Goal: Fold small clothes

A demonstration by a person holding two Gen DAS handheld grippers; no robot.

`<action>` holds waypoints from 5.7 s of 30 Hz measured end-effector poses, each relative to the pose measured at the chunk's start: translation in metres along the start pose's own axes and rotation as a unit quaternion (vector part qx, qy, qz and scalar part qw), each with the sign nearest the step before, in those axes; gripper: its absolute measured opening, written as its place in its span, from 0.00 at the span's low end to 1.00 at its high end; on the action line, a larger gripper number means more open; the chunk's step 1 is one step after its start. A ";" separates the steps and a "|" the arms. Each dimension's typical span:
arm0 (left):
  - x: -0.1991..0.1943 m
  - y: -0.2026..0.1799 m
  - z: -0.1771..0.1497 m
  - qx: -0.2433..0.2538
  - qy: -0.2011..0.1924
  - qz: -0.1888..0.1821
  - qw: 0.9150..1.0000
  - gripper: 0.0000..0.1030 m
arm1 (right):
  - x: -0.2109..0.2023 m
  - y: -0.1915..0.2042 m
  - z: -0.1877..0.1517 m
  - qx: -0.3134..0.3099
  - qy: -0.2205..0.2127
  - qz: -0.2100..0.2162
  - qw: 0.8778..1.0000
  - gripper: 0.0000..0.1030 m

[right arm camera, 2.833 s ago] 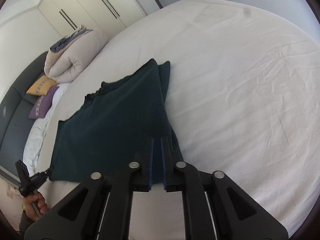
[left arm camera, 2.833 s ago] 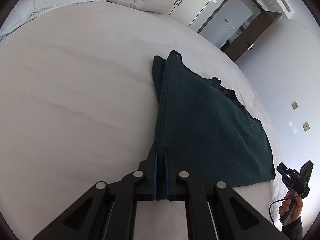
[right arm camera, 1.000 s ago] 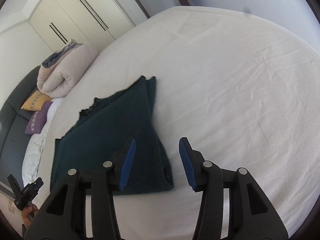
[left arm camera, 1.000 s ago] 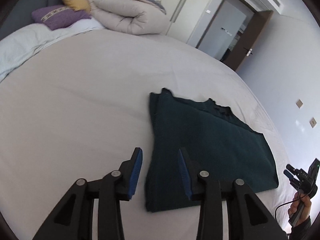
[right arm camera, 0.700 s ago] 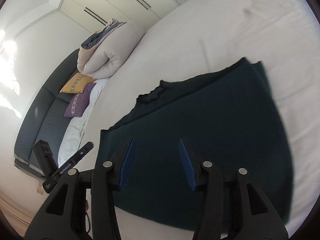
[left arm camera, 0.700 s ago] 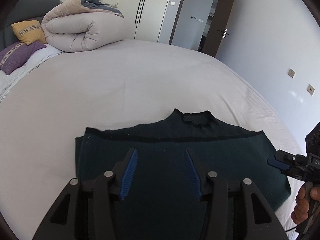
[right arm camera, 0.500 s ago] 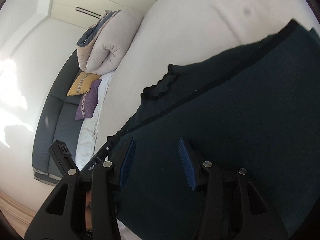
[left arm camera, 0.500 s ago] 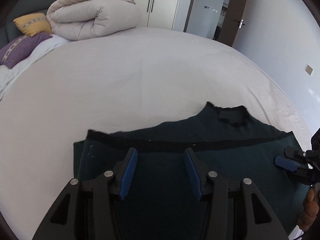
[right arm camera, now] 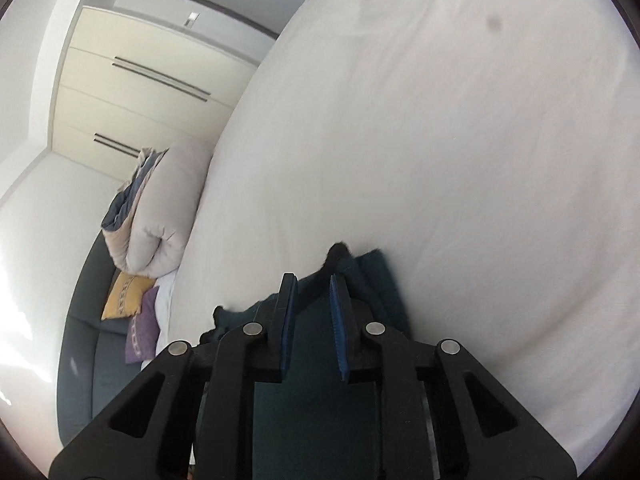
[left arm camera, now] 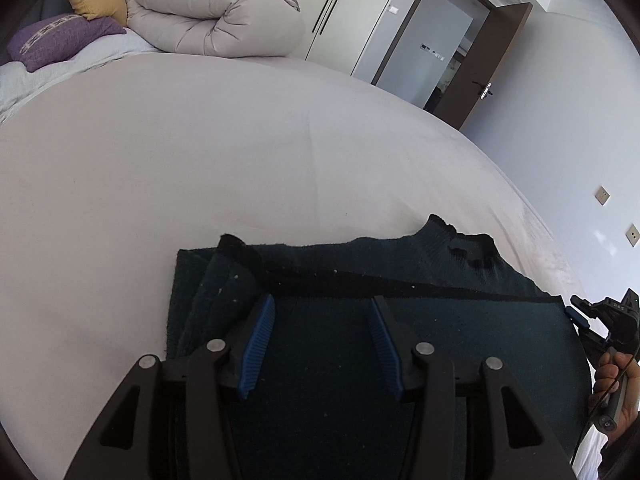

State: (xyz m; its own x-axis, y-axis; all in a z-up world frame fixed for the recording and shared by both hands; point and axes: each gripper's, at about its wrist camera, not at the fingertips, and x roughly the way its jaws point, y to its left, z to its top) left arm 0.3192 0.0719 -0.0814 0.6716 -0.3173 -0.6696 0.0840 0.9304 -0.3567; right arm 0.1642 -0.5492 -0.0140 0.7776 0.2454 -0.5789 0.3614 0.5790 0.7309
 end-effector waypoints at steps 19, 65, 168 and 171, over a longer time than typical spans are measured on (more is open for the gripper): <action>0.001 0.001 -0.004 0.000 -0.004 -0.003 1.000 0.49 | 0.018 0.019 -0.141 -0.028 0.133 0.098 0.986 0.15; -0.097 -0.055 -0.066 0.069 0.052 0.090 0.992 0.61 | -0.044 0.049 -0.172 -0.109 0.115 0.020 0.987 0.16; -0.059 -0.160 -0.085 -0.039 0.238 -0.219 0.945 0.12 | 0.175 0.117 -0.076 -0.092 0.273 0.139 0.947 0.15; -0.061 -0.170 -0.085 -0.037 0.238 -0.228 0.943 0.12 | 0.162 0.112 -0.071 -0.111 0.258 0.119 0.952 0.12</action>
State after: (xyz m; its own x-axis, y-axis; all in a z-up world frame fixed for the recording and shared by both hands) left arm 0.2011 -0.0825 -0.0348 0.1705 -0.7443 -0.6458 0.2218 0.6675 -0.7108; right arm 0.2940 -0.3893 -0.0511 0.4475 0.7064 -0.5484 0.0440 0.5951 0.8025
